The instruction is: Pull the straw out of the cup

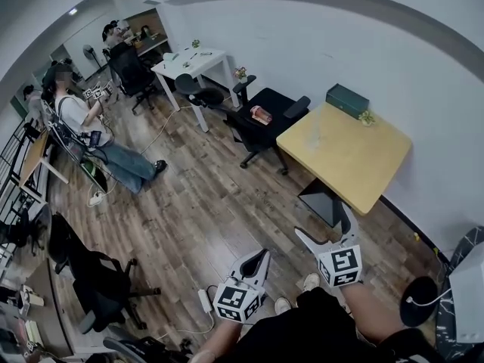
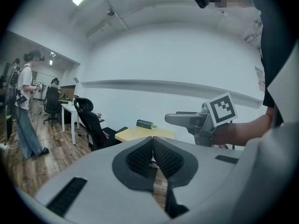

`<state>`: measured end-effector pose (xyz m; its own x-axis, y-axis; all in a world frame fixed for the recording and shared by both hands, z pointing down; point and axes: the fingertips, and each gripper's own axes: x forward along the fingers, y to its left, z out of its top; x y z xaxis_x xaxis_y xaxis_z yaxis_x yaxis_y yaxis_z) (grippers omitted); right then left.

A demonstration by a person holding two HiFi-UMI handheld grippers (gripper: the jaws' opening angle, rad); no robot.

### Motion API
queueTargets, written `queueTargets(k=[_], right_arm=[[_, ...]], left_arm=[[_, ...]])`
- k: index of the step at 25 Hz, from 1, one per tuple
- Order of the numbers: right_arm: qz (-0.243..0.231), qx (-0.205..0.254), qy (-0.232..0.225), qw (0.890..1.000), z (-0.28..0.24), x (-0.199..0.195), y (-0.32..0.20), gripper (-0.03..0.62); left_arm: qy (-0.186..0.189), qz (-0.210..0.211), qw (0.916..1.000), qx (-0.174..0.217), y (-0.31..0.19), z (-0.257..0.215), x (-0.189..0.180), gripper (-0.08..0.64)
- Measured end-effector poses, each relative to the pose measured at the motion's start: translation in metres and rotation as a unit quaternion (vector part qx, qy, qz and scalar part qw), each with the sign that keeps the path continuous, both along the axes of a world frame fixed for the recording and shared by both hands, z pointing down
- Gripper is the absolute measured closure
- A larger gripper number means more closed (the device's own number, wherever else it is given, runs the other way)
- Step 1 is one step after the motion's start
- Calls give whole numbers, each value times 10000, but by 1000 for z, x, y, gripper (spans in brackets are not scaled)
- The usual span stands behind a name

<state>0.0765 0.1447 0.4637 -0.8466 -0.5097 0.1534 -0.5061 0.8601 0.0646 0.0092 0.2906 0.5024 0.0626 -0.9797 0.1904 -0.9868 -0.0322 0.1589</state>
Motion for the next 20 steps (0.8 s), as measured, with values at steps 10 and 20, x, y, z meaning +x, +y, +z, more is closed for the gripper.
queueTargets(k=[10,20], right_arm=[[109,-235,-42,9997,15,-36,-55,-5],[377,-544,-132,9977,18,-65,-161,-5]], left_arm=[[48,44,9999,-138,-49,11,-36,540],[-90,44,9997,-200,-153,1,-88,540]])
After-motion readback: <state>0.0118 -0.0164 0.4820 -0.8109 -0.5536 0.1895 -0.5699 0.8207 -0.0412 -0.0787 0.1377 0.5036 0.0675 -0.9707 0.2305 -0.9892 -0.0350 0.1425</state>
